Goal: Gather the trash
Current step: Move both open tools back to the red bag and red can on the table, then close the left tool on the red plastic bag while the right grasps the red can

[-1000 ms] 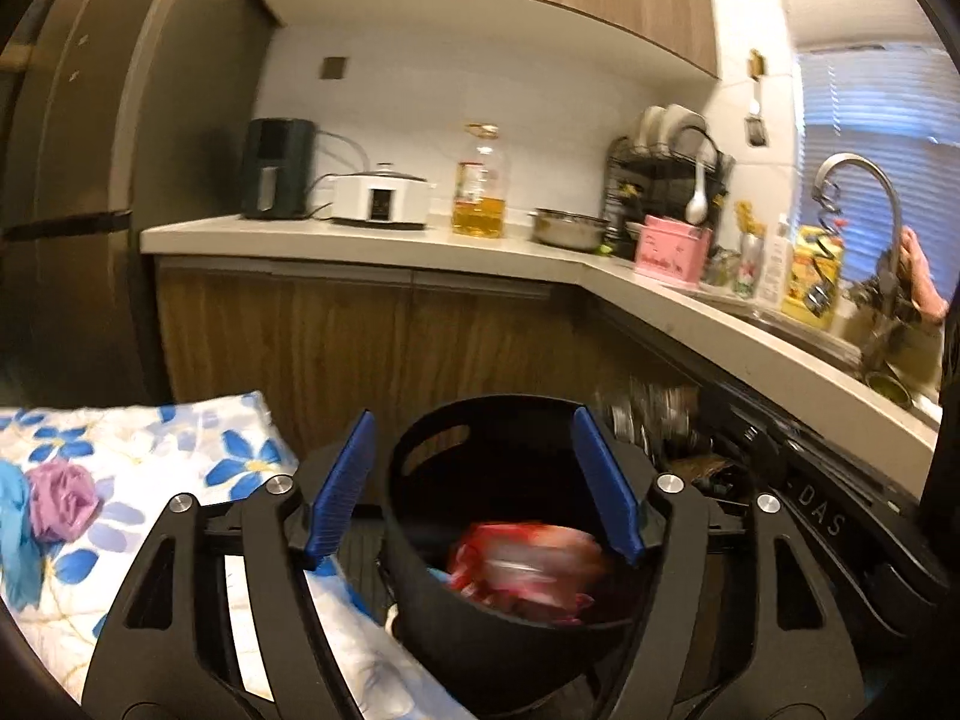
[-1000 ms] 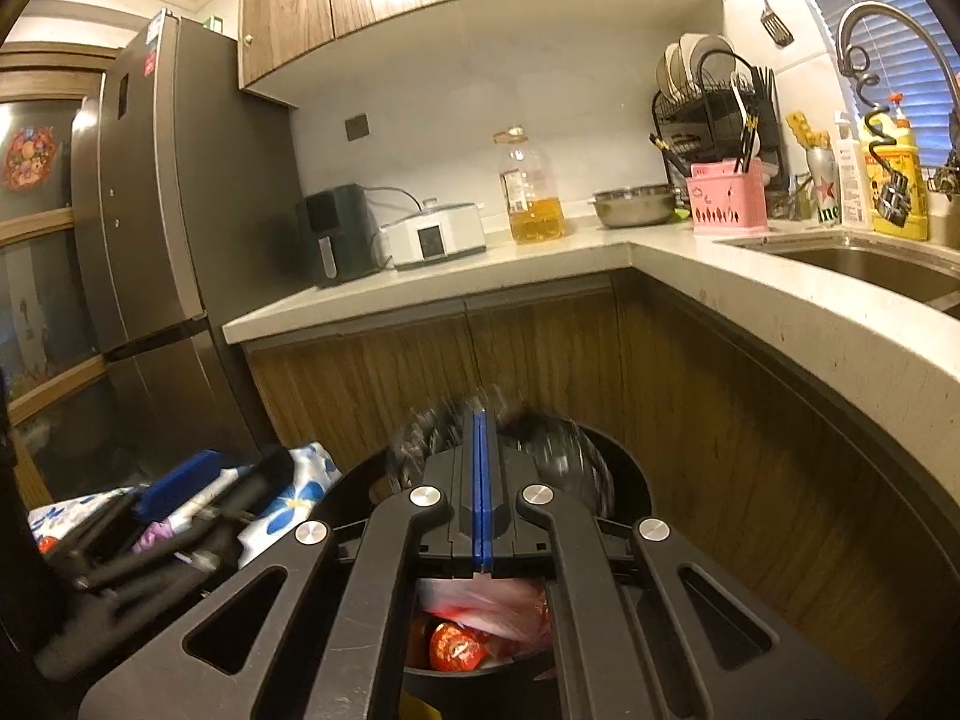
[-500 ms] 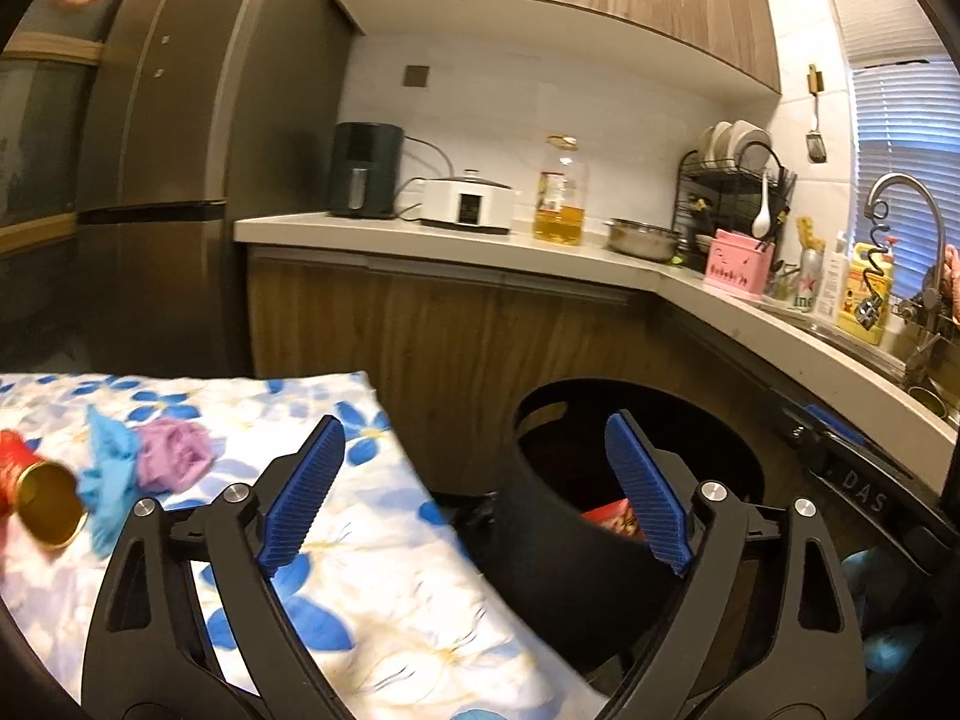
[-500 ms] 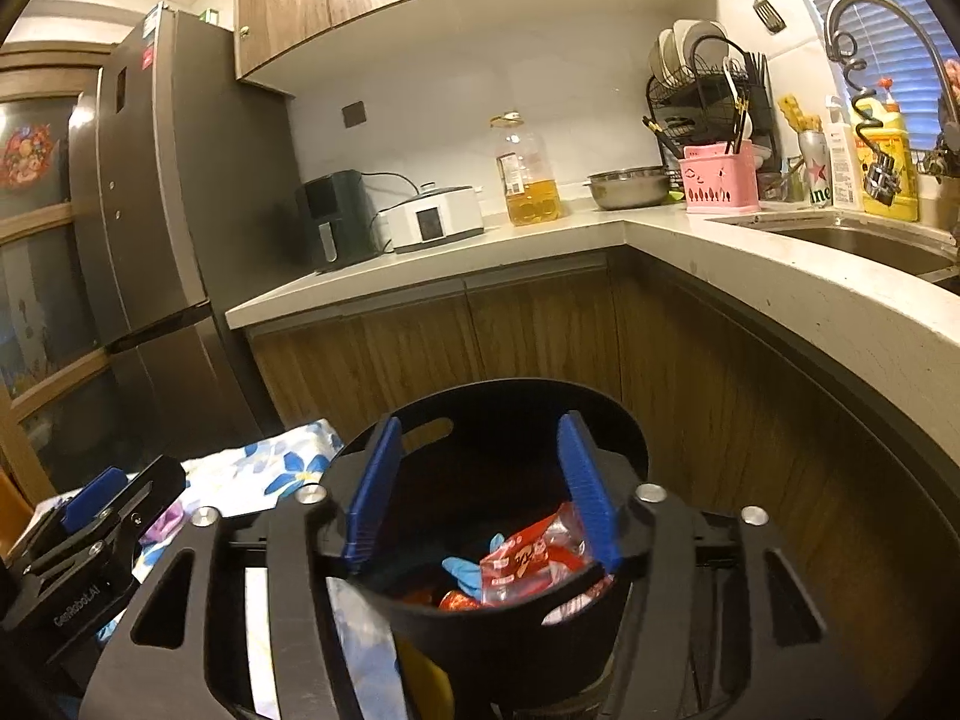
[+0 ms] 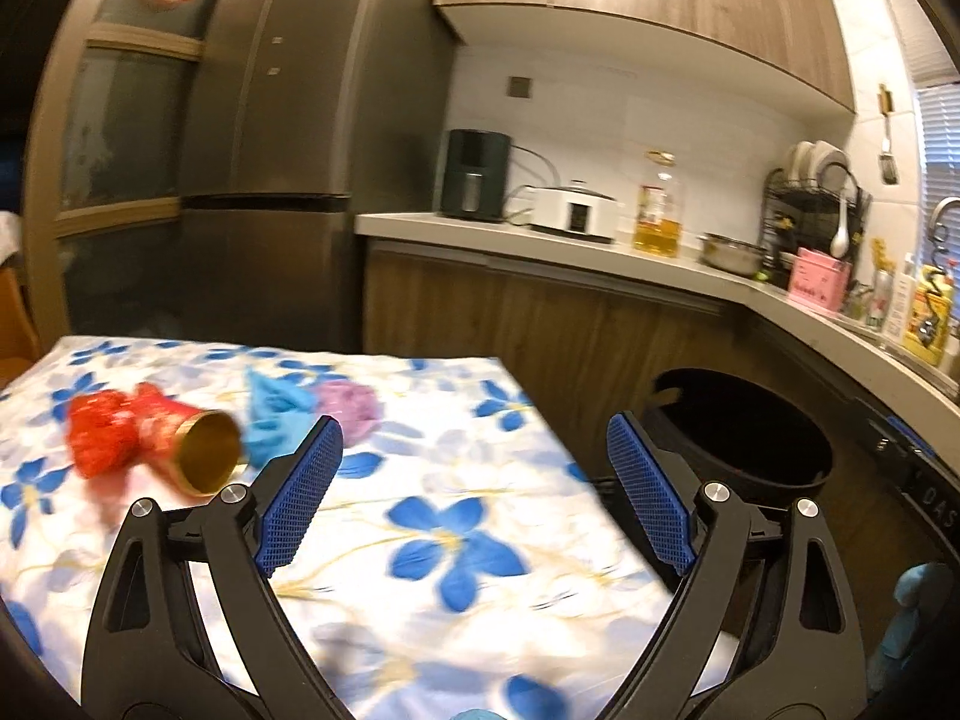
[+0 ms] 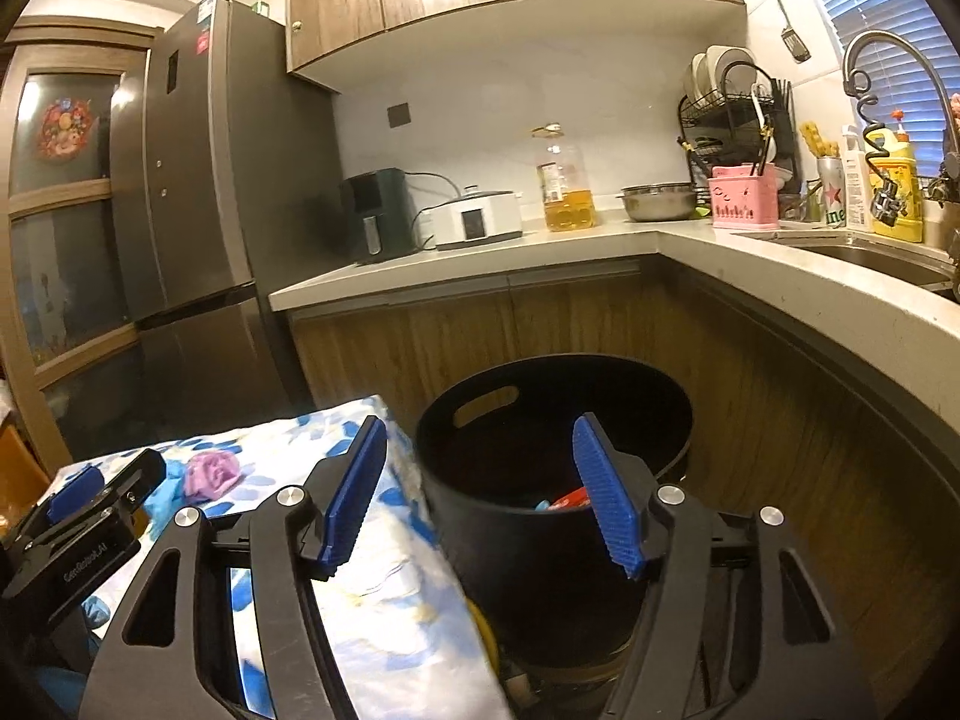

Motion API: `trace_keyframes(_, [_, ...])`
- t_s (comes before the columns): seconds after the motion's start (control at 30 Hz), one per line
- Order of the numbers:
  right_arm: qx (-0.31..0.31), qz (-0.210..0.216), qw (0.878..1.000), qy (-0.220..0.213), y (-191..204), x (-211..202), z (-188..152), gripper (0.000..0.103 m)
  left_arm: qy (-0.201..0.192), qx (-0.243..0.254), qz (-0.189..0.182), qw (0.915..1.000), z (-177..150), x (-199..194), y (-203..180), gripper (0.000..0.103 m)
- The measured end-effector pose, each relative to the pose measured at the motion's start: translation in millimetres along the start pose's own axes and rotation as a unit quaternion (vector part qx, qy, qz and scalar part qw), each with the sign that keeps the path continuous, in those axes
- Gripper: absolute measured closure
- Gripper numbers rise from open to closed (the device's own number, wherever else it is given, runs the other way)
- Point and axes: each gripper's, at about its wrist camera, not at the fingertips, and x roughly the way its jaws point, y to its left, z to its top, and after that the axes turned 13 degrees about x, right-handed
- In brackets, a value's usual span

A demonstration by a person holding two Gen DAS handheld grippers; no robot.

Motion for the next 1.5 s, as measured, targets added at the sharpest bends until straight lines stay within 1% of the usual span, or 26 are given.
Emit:
trace_keyframes(0.17, [-0.007,0.021,1.0,0.009,22.1,-5.5,-13.6,0.039,0.003,-0.015,0.041,0.999,-9.6,-17.1,34.6,0.015])
trace_keyframes(0.33, [-0.013,0.043,0.999,0.017,45.6,-6.9,-28.9,0.039,0.01,-0.018,0.078,0.9967,-18.5,-29.2,61.0,0.015])
trace_keyframes(0.47, [-0.013,0.06,0.998,0.025,63.5,-5.9,-41.2,0.039,0.013,-0.025,0.098,0.9948,-27.0,-40.7,83.0,0.015])
trace_keyframes(0.67, [-0.021,0.089,0.995,0.036,93.9,-1.8,-56.6,0.039,0.006,-0.035,0.128,0.9912,-34.8,-55.2,112.4,0.015])
trace_keyframes(0.9, [-0.036,0.122,0.99,0.057,128.8,3.6,-77.0,0.039,0.007,-0.045,0.167,0.9849,-47.2,-53.1,145.8,0.015])
trace_keyframes(1.0, [-0.045,0.136,0.987,0.068,143.5,6.7,-87.6,0.039,0.018,-0.045,0.184,0.9817,-52.3,-44.5,161.4,0.015])
trace_keyframes(1.17, [-0.056,0.155,0.983,0.085,168.3,15.5,-101.1,0.039,0.033,-0.058,0.188,0.9799,-57.3,-34.0,182.7,0.015])
trace_keyframes(1.23, [-0.06,0.161,0.981,0.089,176.2,19.5,-103.3,0.039,0.04,-0.059,0.189,0.9794,-57.5,-28.5,188.3,0.019])
trace_keyframes(1.3, [-0.061,0.166,0.98,0.092,183.4,23.1,-105.6,0.039,0.046,-0.061,0.186,0.9797,-57.9,-22.4,192.4,0.028])
trace_keyframes(1.33, [-0.062,0.169,0.979,0.094,187.4,25.1,-106.3,0.039,0.053,-0.062,0.182,0.9798,-58.3,-17.5,195.5,0.031])
trace_keyframes(1.4, [-0.062,0.172,0.978,0.096,194.1,28.9,-107.2,0.039,0.065,-0.067,0.173,0.9804,-60.0,-10.0,199.5,0.04])
trace_keyframes(1.43, [-0.062,0.174,0.978,0.098,197.5,30.7,-108.2,0.039,0.075,-0.07,0.169,0.9804,-60.9,-4.8,202.1,0.043])
trace_keyframes(1.5, [-0.063,0.178,0.977,0.102,203.3,33.6,-110.7,0.039,0.091,-0.074,0.163,0.9796,-64.5,2.8,205.0,0.056])
